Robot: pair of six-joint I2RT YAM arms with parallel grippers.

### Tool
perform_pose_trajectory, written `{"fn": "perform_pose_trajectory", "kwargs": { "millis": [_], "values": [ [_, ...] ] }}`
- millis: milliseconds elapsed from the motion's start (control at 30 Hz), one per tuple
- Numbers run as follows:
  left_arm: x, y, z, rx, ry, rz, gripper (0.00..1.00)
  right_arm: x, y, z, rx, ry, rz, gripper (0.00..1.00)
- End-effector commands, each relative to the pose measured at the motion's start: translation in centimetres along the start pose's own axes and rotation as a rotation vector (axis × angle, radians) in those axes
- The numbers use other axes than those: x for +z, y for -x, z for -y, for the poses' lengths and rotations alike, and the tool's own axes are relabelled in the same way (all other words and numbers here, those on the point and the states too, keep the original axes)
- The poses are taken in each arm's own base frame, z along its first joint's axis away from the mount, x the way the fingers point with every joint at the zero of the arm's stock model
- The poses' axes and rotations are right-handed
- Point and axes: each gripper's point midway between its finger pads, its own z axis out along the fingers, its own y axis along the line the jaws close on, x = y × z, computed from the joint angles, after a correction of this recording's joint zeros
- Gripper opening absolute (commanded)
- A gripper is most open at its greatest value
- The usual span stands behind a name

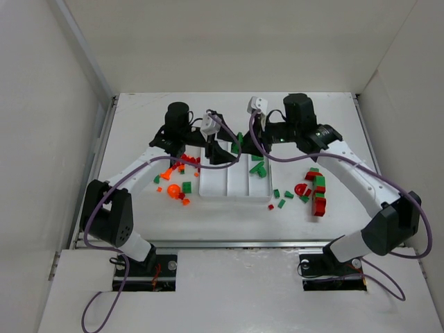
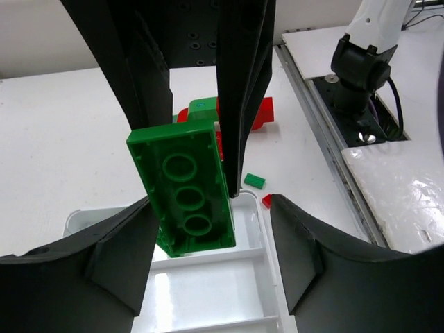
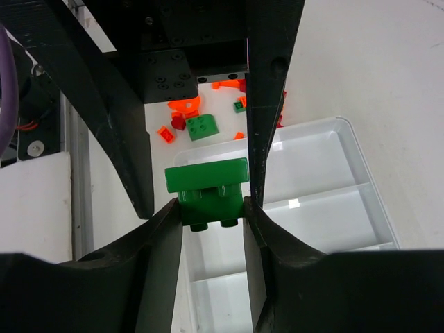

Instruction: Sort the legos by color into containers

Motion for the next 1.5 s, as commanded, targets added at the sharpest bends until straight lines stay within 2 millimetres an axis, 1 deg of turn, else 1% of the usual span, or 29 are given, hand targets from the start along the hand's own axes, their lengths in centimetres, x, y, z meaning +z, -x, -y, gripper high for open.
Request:
{"fn": "perform_pose_trajectory", "kwargs": {
  "millis": [0, 67, 100, 167, 200, 233, 300, 333, 367, 400, 433, 467, 500, 533, 600, 633, 700, 733, 767, 800, 900, 967, 1067, 1133, 1200, 1233, 1333, 1400, 1467],
  "values": [
    [0.1, 2.9, 1.4, 0.113, -0.076, 0.044, 0.6, -0.1, 1.9, -0.2, -0.069, -0.005, 0.047, 0.0],
    [0.1, 3.0, 1.6, 0.113, -0.088, 0.046, 0.62, -0.7, 2.7, -0.3, -0.096, -0.023, 0.067, 0.0],
    [0.1, 3.0, 1.6, 0.113, -0.088, 0.046, 0.72, -0.6, 2.2, -0.1, -0.089, -0.034, 0.058, 0.0],
    [0.1, 3.0, 1.6, 0.113, -0.088, 0.046, 0.84, -0.6, 2.1, 0.3, -0.088, -0.055, 0.051, 0.0],
    [0.1, 3.0, 1.6, 0.113, -0.088, 0.046, 0.88, -0.9, 2.4, 0.3, -0.095, -0.069, 0.055, 0.0],
    [0.1, 3.0, 1.6, 0.113, -0.088, 0.046, 0.89, -1.0, 2.1, 0.5, -0.096, -0.081, 0.043, 0.0],
    [0.1, 3.2, 1.3, 0.116, -0.087, 0.049, 0.89, -1.1, 1.5, 1.0, -0.094, -0.112, 0.016, 0.0],
    [0.1, 3.2, 1.4, 0.09, -0.088, 0.048, 0.87, -1.1, 0.9, 1.1, -0.092, -0.116, 0.0, 0.0],
    [0.1, 3.8, 1.3, 0.103, -0.087, 0.053, 0.77, -1.1, 0.9, 1.1, -0.092, -0.116, 0.0, 0.0],
    [0.2, 3.6, 1.2, 0.091, -0.087, 0.053, 0.71, -1.2, 0.7, 1.2, -0.086, -0.124, -0.01, 0.0],
    [0.2, 4.0, 1.1, 0.096, -0.087, 0.057, 0.65, -1.1, 0.2, 1.2, -0.088, -0.121, -0.018, 0.0],
    [0.2, 4.5, 0.9, 0.098, -0.077, 0.06, 0.6, -1.0, -0.2, 1.1, -0.081, -0.119, -0.024, 0.0],
    [0.3, 4.1, 0.7, 0.077, -0.078, 0.057, 0.56, -1.2, 0.1, 1.1, -0.087, -0.13, -0.021, 0.0],
    [0.3, 4.4, 0.6, 0.089, -0.077, 0.062, 0.51, -0.9, -0.3, 0.8, -0.083, -0.118, -0.028, 0.0],
    [0.3, 4.9, 0.6, 0.085, -0.077, 0.066, 0.47, -0.8, -0.3, 0.6, -0.086, -0.12, -0.032, 0.0],
    [0.4, 4.6, 0.3, 0.076, -0.068, 0.064, 0.45, -0.5, -0.2, 0.3, -0.09, -0.11, -0.031, 0.0],
    [0.4, 4.8, 0.3, 0.075, -0.068, 0.068, 0.44, -0.5, -0.7, 0.4, -0.084, -0.117, -0.041, 0.0],
    [0.4, 4.5, 0.1, 0.066, -0.068, 0.066, 0.44, -0.4, -1.2, 0.3, -0.077, -0.115, -0.049, 0.0],
    [0.4, 4.5, 0.1, 0.066, -0.068, 0.066, 0.46, -0.4, -1.2, 0.3, -0.077, -0.115, -0.049, 0.0],
    [0.4, 4.5, 0.1, 0.066, -0.068, 0.066, 0.54, -0.4, -1.2, 0.3, -0.077, -0.115, -0.049, 0.0],
    [0.4, 4.8, 0.1, 0.066, -0.068, 0.068, 0.56, -0.3, -1.6, 0.3, -0.071, -0.112, -0.056, 0.0],
    [0.4, 4.8, 0.1, 0.054, -0.068, 0.067, 0.44, -0.3, -1.6, 0.3, -0.071, -0.112, -0.056, 0.0],
    [0.4, 4.9, 0.2, 0.041, -0.069, 0.069, 0.34, -0.1, -1.7, 0.5, -0.071, -0.112, -0.056, 0.0],
    [0.4, 4.9, 0.2, 0.041, -0.069, 0.069, 0.31, -0.1, -1.7, 0.5, -0.071, -0.112, -0.056, 0.0],
    [0.4, 4.9, 0.0, 0.041, -0.058, 0.069, 0.25, -0.1, -1.4, 0.6, -0.078, -0.115, -0.048, 0.0],
    [0.4, 4.9, 0.0, 0.041, -0.058, 0.069, 0.17, -0.2, -1.5, 0.4, -0.079, -0.116, -0.047, 0.0],
    [0.4, 4.9, -0.3, 0.031, -0.037, 0.068, 0.0, -0.3, -1.5, 0.6, -0.079, -0.124, -0.05, 0.0],
    [0.4, 4.6, -0.5, 0.011, -0.022, 0.065, 0.0, -0.3, -2.0, 0.7, -0.073, -0.132, -0.06, 0.0],
    [0.5, 4.2, -0.8, -0.008, 0.0, 0.063, 0.0, -0.4, -3.2, 1.0, -0.06, -0.161, -0.088, 0.0]
  ]
}}
